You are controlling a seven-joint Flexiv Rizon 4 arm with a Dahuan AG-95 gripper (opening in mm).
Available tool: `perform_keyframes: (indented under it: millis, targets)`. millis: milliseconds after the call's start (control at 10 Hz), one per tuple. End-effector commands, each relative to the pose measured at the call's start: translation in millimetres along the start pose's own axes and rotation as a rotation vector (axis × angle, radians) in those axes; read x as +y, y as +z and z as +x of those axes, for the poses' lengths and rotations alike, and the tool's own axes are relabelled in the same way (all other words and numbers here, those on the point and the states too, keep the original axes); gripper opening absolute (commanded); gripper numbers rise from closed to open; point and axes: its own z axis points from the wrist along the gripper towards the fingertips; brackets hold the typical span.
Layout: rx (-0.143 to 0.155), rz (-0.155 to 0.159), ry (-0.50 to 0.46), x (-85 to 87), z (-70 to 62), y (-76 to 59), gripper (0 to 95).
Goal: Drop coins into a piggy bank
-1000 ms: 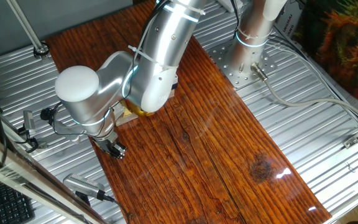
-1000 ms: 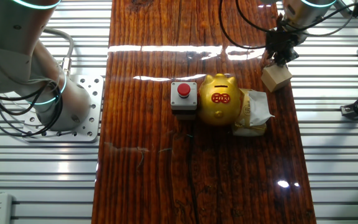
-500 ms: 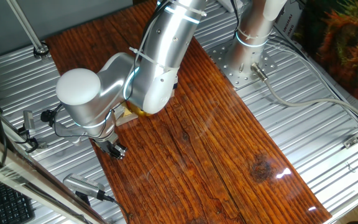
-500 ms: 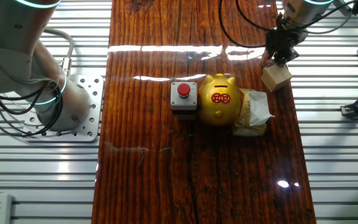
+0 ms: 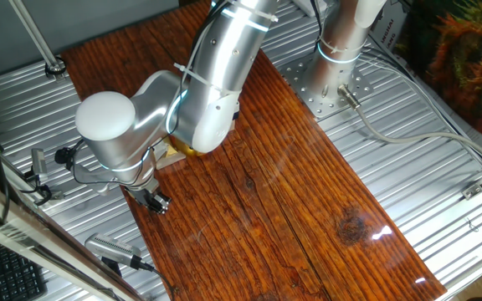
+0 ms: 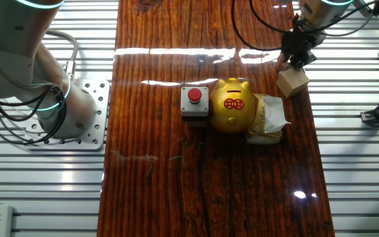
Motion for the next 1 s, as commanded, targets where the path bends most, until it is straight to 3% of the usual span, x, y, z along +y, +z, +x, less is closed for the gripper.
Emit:
perform_keyframes:
  millis: [100,1000]
  targets:
    - [0.002,0.002,0.004,-0.2,0.1,0.3,19.0]
    - [0.018,0.034,0.019,1.4,-0.2,0.0,19.0]
